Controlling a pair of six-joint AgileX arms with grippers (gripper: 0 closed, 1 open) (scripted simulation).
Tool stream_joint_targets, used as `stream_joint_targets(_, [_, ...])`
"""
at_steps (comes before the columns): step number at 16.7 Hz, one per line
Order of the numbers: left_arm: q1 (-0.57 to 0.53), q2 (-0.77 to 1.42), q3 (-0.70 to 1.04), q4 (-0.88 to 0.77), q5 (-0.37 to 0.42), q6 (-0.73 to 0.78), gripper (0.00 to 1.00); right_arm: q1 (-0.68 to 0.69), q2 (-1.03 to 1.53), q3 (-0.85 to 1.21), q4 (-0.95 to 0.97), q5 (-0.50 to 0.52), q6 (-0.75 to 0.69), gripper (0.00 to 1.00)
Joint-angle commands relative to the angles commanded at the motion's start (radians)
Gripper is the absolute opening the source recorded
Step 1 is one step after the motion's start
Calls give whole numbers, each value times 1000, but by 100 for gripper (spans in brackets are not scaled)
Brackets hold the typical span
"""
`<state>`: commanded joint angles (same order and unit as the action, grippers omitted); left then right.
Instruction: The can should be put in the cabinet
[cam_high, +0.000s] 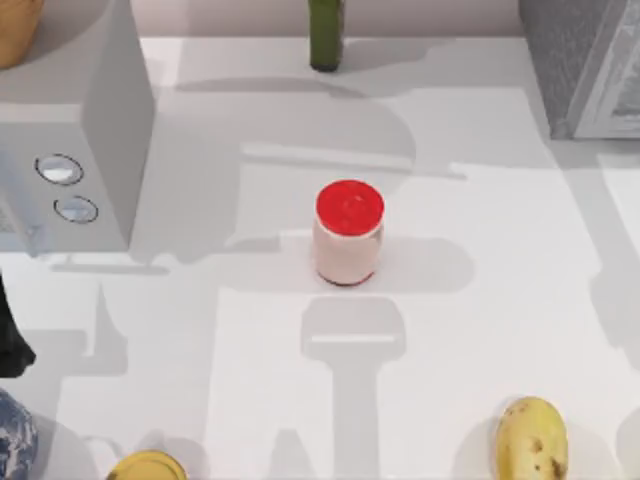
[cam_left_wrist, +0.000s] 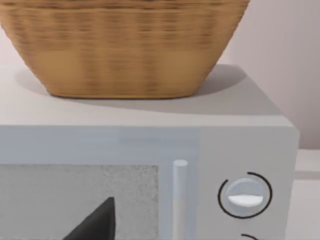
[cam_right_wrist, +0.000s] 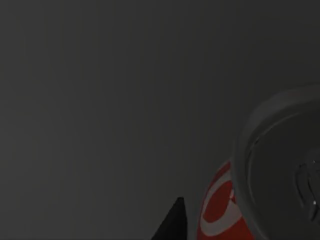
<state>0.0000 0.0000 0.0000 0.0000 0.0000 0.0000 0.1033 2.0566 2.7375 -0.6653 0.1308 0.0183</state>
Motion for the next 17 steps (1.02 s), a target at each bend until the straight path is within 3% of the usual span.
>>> stream_joint_targets(6, [0,0,0,0,0,0,100,-6,35,35,-17,-8,0,0])
stream_joint_targets(17, [0,0,0,0,0,0,100,-6,35,35,-17,-8,0,83])
